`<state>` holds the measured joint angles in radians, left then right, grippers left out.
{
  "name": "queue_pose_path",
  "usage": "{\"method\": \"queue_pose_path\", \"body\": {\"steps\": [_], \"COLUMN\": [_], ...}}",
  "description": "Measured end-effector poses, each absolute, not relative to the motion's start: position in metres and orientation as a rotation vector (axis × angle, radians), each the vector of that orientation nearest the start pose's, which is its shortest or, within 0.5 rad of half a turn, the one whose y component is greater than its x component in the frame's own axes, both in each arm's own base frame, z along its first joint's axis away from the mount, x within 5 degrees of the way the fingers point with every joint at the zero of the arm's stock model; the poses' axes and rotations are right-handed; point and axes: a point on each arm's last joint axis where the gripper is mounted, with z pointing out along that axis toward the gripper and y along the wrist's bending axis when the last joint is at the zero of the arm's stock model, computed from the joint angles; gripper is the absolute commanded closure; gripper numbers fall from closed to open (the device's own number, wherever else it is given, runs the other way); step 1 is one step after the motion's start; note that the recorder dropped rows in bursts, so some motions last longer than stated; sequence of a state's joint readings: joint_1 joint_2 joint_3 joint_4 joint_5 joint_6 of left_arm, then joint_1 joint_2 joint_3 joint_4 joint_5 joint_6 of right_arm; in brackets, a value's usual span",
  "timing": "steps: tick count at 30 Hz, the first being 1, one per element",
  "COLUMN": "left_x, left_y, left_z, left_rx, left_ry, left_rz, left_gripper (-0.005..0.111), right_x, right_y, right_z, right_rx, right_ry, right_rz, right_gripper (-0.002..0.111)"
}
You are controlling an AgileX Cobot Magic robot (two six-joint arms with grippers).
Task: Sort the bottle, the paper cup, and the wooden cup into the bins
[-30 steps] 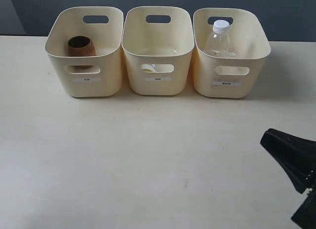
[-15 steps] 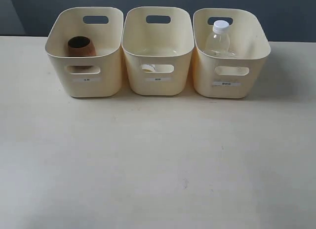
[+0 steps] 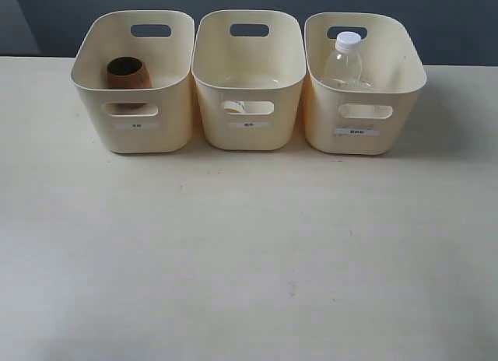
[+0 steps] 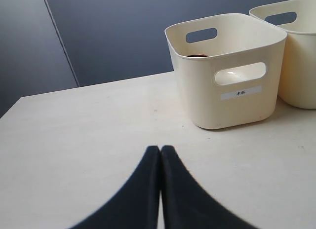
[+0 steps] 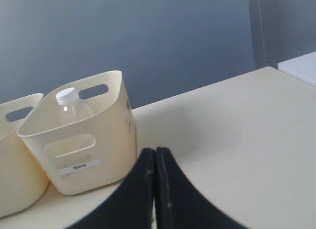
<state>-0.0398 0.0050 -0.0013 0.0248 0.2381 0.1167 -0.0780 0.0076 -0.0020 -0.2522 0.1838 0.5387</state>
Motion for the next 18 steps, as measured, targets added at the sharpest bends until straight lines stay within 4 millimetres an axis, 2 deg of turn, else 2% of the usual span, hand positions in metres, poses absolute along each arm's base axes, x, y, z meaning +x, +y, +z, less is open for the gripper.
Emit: {"method": "queue_pose_path", "body": {"steps": [6, 10, 18], "left_x": [0.056, 0.056, 0.056], "left_y": [-0.002, -0.002, -0.002], "left_z": [0.192, 0.192, 0.192], "left_rx": [0.151, 0.151, 0.151], "left_ry": [1.719, 1.719, 1.719], "left_rz": [0.08, 0.08, 0.08], "left_gripper": [0.107, 0.107, 0.107], "right_x": [0.055, 0.054, 0.054], "right_y": [-0.011, -0.009, -0.008], "right_z": [0.195, 0.186, 0.185], "right_rx": [0.4, 0.542, 0.558], "right_ry": [1.65, 1.719, 1.724], "right_rz": [0.1, 0.231, 0.251], "right_gripper": [0.109, 0.109, 0.109]}}
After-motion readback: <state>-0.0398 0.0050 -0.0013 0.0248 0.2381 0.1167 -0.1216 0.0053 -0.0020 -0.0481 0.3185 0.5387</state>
